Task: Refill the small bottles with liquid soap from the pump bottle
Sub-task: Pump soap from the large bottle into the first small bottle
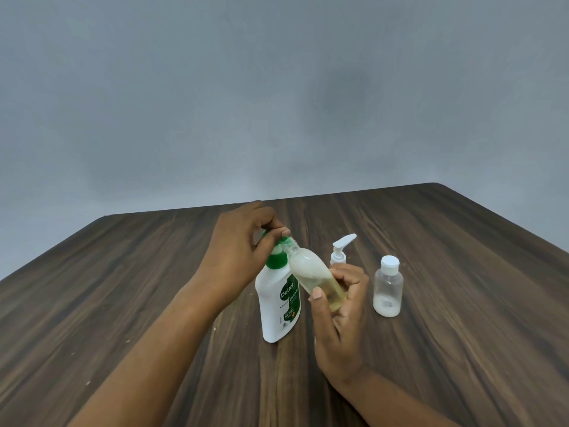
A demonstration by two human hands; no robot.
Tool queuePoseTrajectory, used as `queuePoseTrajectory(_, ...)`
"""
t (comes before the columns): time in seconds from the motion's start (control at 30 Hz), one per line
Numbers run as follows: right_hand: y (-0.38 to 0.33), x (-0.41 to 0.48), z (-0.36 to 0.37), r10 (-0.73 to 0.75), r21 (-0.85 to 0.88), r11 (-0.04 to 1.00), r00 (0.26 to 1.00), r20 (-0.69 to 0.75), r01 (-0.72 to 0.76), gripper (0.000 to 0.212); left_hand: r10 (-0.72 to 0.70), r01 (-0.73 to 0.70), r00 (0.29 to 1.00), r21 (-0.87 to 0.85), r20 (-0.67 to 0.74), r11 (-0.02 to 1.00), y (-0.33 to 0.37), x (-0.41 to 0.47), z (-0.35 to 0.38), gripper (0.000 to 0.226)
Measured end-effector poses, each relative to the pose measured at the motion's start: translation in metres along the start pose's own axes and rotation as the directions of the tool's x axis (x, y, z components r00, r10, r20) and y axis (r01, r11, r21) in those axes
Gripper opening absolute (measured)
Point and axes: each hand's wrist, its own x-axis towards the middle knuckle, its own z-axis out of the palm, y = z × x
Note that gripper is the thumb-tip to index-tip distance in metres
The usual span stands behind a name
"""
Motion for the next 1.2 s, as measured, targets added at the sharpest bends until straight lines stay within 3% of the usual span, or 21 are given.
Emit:
queuePoseTrajectory(0.17, 0.001, 0.002, 0.001, -0.007, 0.008, 1.000, 1.000, 0.024, 0.007, 0.020, 0.029, -0.030, 0.998, 0.012, 0.061, 0.999, -0.005, 0.010, -0.009, 0.015)
queuePoseTrajectory(0.43, 0.004, 0.001, -0.001, 0.022, 0.064, 0.998, 1.000, -0.001, -0.022, 0.023, -0.021, 0.017, 0.997, -0.058, -0.073, 0.998, -0.005, -0.008, 0.010, 0.015)
queuePoseTrajectory(0.67, 0.000, 0.003, 0.001, -0.014, 0.030, 0.999, 1.000, 0.010, 0.014, 0.025, 0.009, -0.009, 1.000, -0.013, 0.012, 1.000, -0.002, 0.005, -0.003, 0.016)
queuePoseTrajectory(0.9, 0.003, -0.002, 0.001, 0.057, 0.007, 0.998, 0.998, 0.031, -0.058, 0.018, -0.027, 0.018, 0.995, -0.088, -0.099, 0.996, -0.007, -0.012, 0.010, 0.014)
queuePoseTrajectory(1.2, -0.001, 0.000, 0.002, 0.023, 0.003, 1.000, 0.998, 0.052, -0.023, 0.020, -0.022, 0.018, 0.998, -0.078, -0.053, 0.997, -0.004, -0.002, -0.002, 0.013)
